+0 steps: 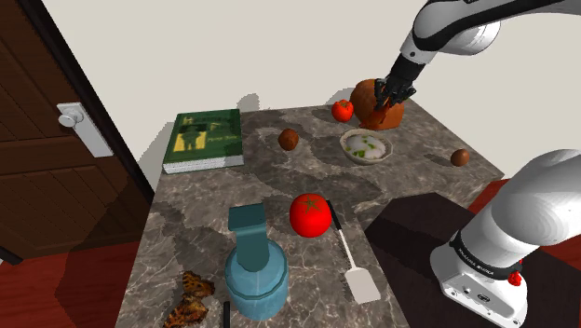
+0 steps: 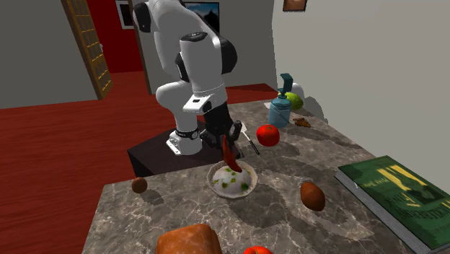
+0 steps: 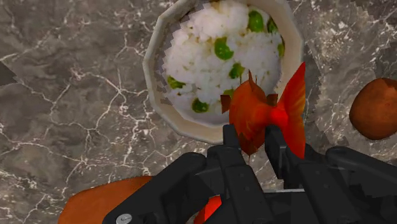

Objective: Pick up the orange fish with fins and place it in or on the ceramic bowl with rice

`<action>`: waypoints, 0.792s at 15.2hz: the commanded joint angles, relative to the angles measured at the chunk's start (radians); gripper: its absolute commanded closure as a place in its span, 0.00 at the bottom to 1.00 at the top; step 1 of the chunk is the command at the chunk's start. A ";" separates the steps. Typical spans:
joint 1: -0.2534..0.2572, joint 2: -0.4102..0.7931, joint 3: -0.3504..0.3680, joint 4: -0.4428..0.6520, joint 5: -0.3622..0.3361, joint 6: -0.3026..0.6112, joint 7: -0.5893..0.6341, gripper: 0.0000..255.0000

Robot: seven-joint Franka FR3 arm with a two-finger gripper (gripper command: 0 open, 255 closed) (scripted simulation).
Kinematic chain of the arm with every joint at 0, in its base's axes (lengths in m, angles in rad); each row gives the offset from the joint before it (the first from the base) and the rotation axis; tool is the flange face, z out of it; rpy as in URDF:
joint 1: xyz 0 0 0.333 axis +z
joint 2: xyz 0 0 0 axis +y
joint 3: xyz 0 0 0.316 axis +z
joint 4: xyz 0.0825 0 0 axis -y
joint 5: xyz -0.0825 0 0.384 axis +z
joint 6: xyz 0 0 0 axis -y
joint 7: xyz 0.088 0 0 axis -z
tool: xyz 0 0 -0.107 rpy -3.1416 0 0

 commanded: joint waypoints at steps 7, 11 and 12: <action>0.013 0.059 -0.015 -0.066 0.023 0.123 -0.030 1.00; 0.021 0.089 -0.024 -0.090 0.037 0.176 -0.047 1.00; 0.021 0.089 -0.024 -0.090 0.037 0.176 -0.047 1.00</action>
